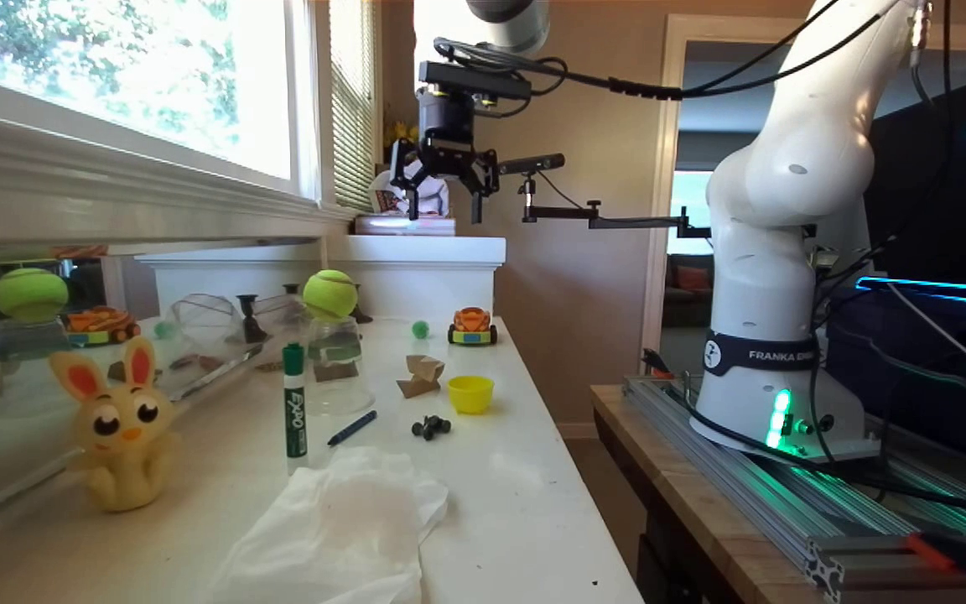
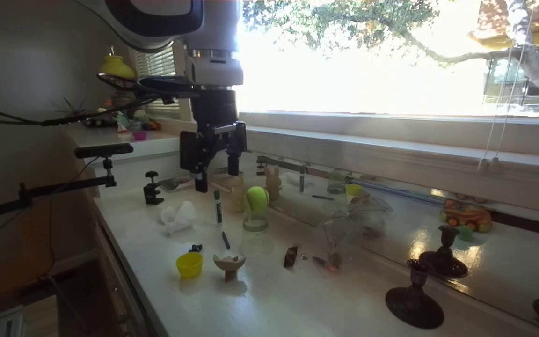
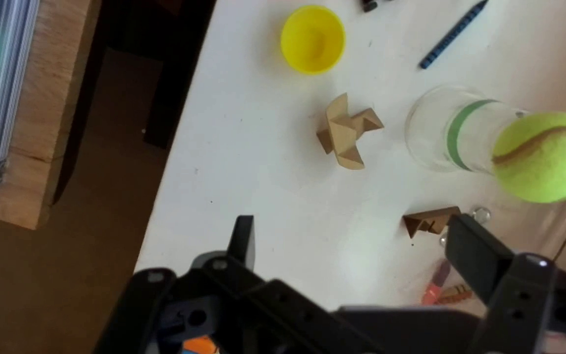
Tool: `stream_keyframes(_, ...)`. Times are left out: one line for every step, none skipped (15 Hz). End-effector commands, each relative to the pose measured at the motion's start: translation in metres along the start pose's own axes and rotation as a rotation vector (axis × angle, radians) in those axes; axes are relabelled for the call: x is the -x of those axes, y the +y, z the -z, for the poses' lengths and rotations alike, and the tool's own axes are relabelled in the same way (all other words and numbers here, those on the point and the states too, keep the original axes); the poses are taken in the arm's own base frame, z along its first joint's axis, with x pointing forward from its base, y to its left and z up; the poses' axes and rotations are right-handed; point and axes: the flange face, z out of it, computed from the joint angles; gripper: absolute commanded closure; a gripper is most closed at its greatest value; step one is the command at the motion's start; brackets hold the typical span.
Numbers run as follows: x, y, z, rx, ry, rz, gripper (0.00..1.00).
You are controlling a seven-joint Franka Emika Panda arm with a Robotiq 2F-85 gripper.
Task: Alternate the position of the two wooden blocks then stack the yellow bowl on them
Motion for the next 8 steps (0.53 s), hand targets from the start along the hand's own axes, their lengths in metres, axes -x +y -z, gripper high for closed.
stream_keyframes(-0.003,-0.002,0.002,-0.015,-0.004,-0.025,0.00)
stream_keyframes(-0.004,-0.004,0.004,-0.022,-0.007,-0.039,0.00)
stream_keyframes(-0.004,-0.005,0.004,-0.024,-0.007,-0.047,0.00)
stream_keyframes(-0.003,-0.005,0.004,-0.024,-0.007,-0.051,0.00)
stream_keyframes(-0.003,-0.005,0.004,-0.024,-0.007,-0.052,0.00)
stream_keyframes(-0.004,-0.009,0.001,-0.016,-0.004,-0.040,0.00)
stream_keyframes(-0.014,-0.011,-0.002,-0.004,0.002,-0.064,0.00)
stream_keyframes(-0.023,-0.010,-0.005,0.004,0.019,-0.076,0.00)
